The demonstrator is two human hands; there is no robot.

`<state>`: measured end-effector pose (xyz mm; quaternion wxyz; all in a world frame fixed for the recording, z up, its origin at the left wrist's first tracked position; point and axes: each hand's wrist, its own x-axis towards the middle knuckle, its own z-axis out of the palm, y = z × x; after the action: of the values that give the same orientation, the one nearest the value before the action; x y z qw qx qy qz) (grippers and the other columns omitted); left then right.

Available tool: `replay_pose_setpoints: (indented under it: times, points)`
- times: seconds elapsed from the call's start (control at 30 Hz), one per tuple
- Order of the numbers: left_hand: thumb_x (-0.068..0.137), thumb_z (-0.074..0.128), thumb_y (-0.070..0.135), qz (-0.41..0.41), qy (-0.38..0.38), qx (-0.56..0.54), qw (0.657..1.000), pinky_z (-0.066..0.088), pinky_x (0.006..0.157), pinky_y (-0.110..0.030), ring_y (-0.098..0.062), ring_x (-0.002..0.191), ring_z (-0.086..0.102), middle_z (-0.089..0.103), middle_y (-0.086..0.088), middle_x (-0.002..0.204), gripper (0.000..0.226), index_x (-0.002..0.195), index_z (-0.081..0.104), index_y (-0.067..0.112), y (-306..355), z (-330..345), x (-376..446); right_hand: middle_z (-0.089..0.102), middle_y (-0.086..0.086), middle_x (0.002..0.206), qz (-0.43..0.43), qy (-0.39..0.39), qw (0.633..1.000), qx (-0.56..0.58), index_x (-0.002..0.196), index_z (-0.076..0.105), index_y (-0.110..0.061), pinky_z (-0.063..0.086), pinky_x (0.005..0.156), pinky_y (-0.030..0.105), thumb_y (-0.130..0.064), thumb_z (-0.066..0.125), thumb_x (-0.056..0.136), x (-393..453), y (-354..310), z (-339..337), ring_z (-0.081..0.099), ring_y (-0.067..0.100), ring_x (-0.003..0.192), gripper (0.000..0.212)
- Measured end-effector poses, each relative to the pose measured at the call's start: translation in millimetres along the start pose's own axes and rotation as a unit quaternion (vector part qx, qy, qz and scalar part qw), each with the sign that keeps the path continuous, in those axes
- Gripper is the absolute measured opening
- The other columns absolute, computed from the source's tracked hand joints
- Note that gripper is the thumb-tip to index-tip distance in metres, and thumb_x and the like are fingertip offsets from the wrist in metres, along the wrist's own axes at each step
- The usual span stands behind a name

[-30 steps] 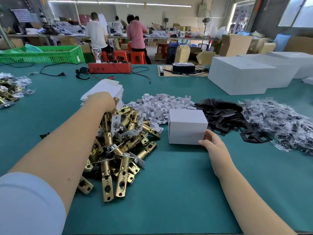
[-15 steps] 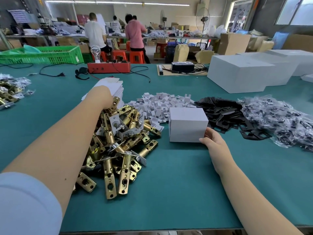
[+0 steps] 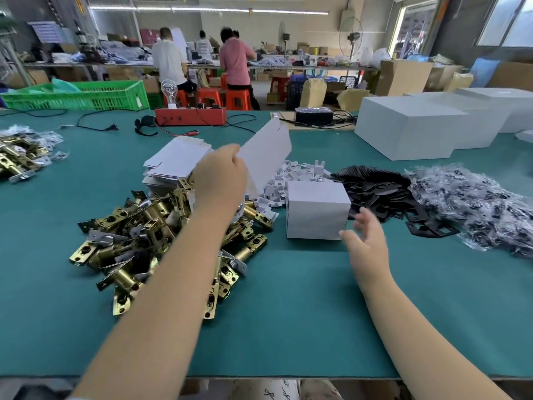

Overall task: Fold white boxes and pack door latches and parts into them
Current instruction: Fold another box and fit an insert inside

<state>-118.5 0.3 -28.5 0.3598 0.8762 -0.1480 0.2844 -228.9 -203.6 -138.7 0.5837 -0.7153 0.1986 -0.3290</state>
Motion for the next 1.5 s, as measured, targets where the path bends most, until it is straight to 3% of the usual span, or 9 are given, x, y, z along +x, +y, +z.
replay_pose_setpoints:
  times: [0.1, 0.23, 0.47, 0.6, 0.7, 0.87, 1.0, 1.27, 1.5]
  points:
    - [0.100, 0.042, 0.008, -0.136, 0.021, -0.231, 0.963, 0.046, 0.102, -0.036, -0.019, 0.116, 0.058, 0.066, -0.002, 0.124, 0.035, 0.130, 0.060, 0.008, 7, 23, -44, 0.050, 0.004, 0.105, -0.152, 0.150, 0.976, 0.033, 0.121, 0.049, -0.013, 0.040, 0.085, 0.017, -0.013, 0.048, 0.080, -6, -7, -4, 0.049, 0.005, 0.092, 0.041]
    - [0.100, 0.051, 0.015, -0.237, 0.063, -0.443, 0.862, 0.052, 0.097, -0.043, -0.012, 0.112, 0.062, 0.067, 0.024, 0.107, 0.029, 0.125, 0.066, 0.018, 8, 42, -73, 0.052, -0.009, 0.084, -0.132, 0.095, 0.984, 0.066, 0.098, 0.048, -0.037, 0.042, 0.068, 0.021, -0.019, 0.046, 0.082, -12, -11, -2, 0.049, 0.007, 0.072, 0.024]
    - [0.103, 0.043, 0.017, -0.175, 0.182, -0.329, 0.910, 0.048, 0.094, -0.019, -0.005, 0.111, 0.058, 0.065, 0.010, 0.118, 0.034, 0.130, 0.062, 0.013, 1, 49, -89, 0.056, -0.016, 0.063, -0.084, -0.068, 0.994, -0.004, 0.088, 0.056, -0.032, 0.044, 0.058, 0.020, -0.031, 0.043, 0.084, -20, -9, 6, 0.049, 0.005, 0.055, 0.013]
    - [0.102, 0.042, 0.013, -0.233, 0.149, -0.378, 0.883, 0.054, 0.082, -0.018, 0.004, 0.098, 0.062, 0.065, 0.015, 0.111, 0.031, 0.127, 0.061, 0.015, -1, 52, -88, 0.056, -0.017, 0.097, -0.128, -0.002, 0.990, -0.055, 0.111, 0.053, -0.031, 0.042, 0.078, 0.015, -0.023, 0.051, 0.084, -18, -8, 5, 0.053, 0.001, 0.088, 0.029]
    - [0.102, 0.041, 0.010, -0.351, 0.038, -0.513, 0.783, 0.052, 0.060, -0.018, 0.001, 0.063, 0.065, 0.071, 0.014, 0.078, 0.025, 0.104, 0.064, 0.018, 0, 60, -78, 0.041, -0.011, 0.139, -0.093, -0.001, 0.993, -0.074, 0.147, 0.030, -0.024, 0.032, 0.105, 0.023, -0.009, 0.057, 0.088, -9, -5, 1, 0.039, 0.004, 0.125, 0.067]
    - [0.102, 0.034, 0.020, -0.354, -0.052, -0.448, 0.819, 0.036, 0.061, -0.023, -0.012, 0.067, 0.045, 0.052, 0.004, 0.076, 0.027, 0.082, 0.051, 0.014, 18, 73, -79, 0.037, -0.012, 0.150, -0.033, -0.135, 0.989, -0.057, 0.151, 0.022, -0.030, 0.033, 0.110, 0.028, -0.015, 0.053, 0.079, 1, -2, 6, 0.035, 0.005, 0.135, 0.080]
    - [0.100, 0.037, 0.015, -0.356, -0.100, -0.490, 0.789, 0.033, 0.076, -0.034, -0.017, 0.081, 0.042, 0.048, -0.004, 0.085, 0.024, 0.078, 0.048, 0.015, 18, 78, -81, 0.052, -0.022, 0.134, -0.002, -0.151, 0.988, -0.009, 0.146, 0.032, -0.038, 0.042, 0.094, 0.016, -0.016, 0.051, 0.081, 7, 0, 3, 0.052, -0.001, 0.112, 0.071]
    - [0.102, 0.036, 0.013, -0.326, -0.121, -0.563, 0.749, 0.042, 0.105, -0.035, -0.013, 0.094, 0.060, 0.068, 0.004, 0.095, 0.033, 0.086, 0.063, 0.020, 14, 76, -81, 0.049, -0.024, 0.137, 0.065, -0.133, 0.989, 0.025, 0.144, 0.039, -0.036, 0.030, 0.110, 0.026, -0.002, 0.042, 0.094, 15, 0, 1, 0.042, -0.004, 0.129, 0.061]
    - [0.095, 0.039, 0.012, -0.341, -0.103, -0.485, 0.799, 0.034, 0.081, -0.036, -0.018, 0.084, 0.039, 0.046, -0.004, 0.086, 0.017, 0.081, 0.048, 0.015, 13, 77, -85, 0.043, -0.015, 0.146, 0.065, -0.148, 0.987, 0.002, 0.148, 0.029, -0.037, 0.030, 0.108, 0.025, 0.000, 0.045, 0.090, 12, -3, 1, 0.042, 0.002, 0.129, 0.072]
